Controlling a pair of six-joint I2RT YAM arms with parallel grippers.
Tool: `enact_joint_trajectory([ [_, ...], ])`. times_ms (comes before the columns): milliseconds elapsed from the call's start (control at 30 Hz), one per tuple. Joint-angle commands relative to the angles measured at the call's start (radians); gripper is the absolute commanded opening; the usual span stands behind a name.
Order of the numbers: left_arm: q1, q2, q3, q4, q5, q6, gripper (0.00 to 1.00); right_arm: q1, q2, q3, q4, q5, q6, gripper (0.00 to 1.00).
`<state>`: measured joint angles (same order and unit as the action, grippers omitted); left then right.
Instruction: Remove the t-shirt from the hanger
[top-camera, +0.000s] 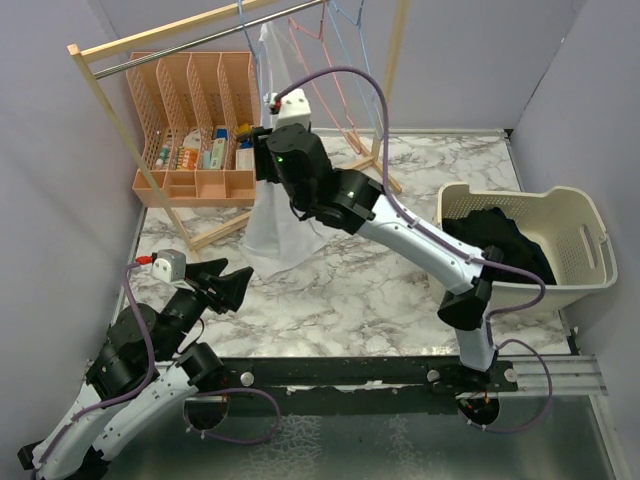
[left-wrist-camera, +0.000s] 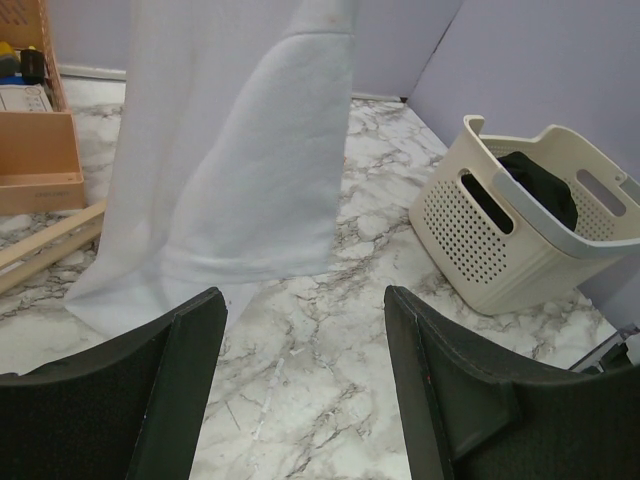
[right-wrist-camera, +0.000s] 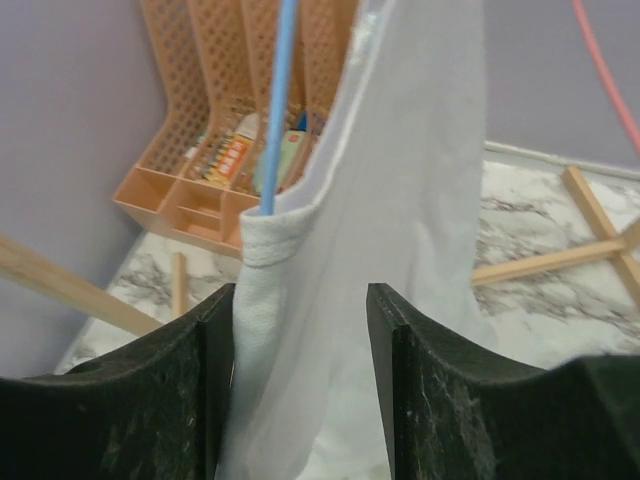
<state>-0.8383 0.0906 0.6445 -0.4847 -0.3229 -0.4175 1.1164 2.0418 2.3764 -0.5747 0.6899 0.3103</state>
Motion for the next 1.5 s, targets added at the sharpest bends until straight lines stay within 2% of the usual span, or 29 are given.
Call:
enact_joint_trajectory([
  [0,0.002,-0.012,0.012,0.008,-0.013,-0.006,0.67,-0.08,-0.175,-0.168,0.051,-0.031,0.001,0.51],
  [167,0.001,-0.013,0.012,0.006,-0.016,-0.004,0.67,-0.12,-0.239,-0.234,0.075,-0.11,-0.057,0.46],
  [267,0.002,-0.014,0.012,0.006,-0.019,-0.005,0.67,-0.149,-0.258,-0.252,0.108,-0.221,-0.089,0.44],
  [433,0.002,-0.015,0.012,0.005,-0.024,-0.007,0.67,-0.202,-0.235,-0.217,0.104,-0.4,-0.092,0.47],
  [633,0.002,-0.021,0.012,0.003,-0.028,-0.008,0.67,-0.229,-0.171,-0.162,0.065,-0.463,-0.109,0.49],
  [667,0.001,-0.02,0.012,0.003,-0.028,-0.009,0.67,-0.23,-0.167,-0.163,0.063,-0.469,-0.11,0.47],
  [733,0.002,-0.021,0.012,0.003,-0.028,-0.009,0.67,-0.231,-0.17,-0.18,0.081,-0.486,-0.115,0.34],
  [867,0.002,-0.022,0.012,0.004,-0.03,-0.007,0.67,-0.233,-0.187,-0.216,0.12,-0.506,-0.127,0.02],
  [1100,0.001,-0.024,0.012,0.003,-0.03,-0.008,0.67,-0.233,-0.274,-0.36,0.346,-0.586,-0.199,0.01],
  [1300,0.001,-0.026,0.012,0.003,-0.031,-0.008,0.67,-0.233,-0.333,-0.449,0.547,-0.566,-0.251,0.01],
  [1400,0.002,-0.025,0.012,0.003,-0.031,-0.008,0.67,-0.234,-0.339,-0.446,0.604,-0.553,-0.265,0.01],
  [1467,0.002,-0.025,0.012,0.003,-0.031,-0.008,0.67,-0.236,-0.316,-0.391,0.575,-0.553,-0.266,0.01],
])
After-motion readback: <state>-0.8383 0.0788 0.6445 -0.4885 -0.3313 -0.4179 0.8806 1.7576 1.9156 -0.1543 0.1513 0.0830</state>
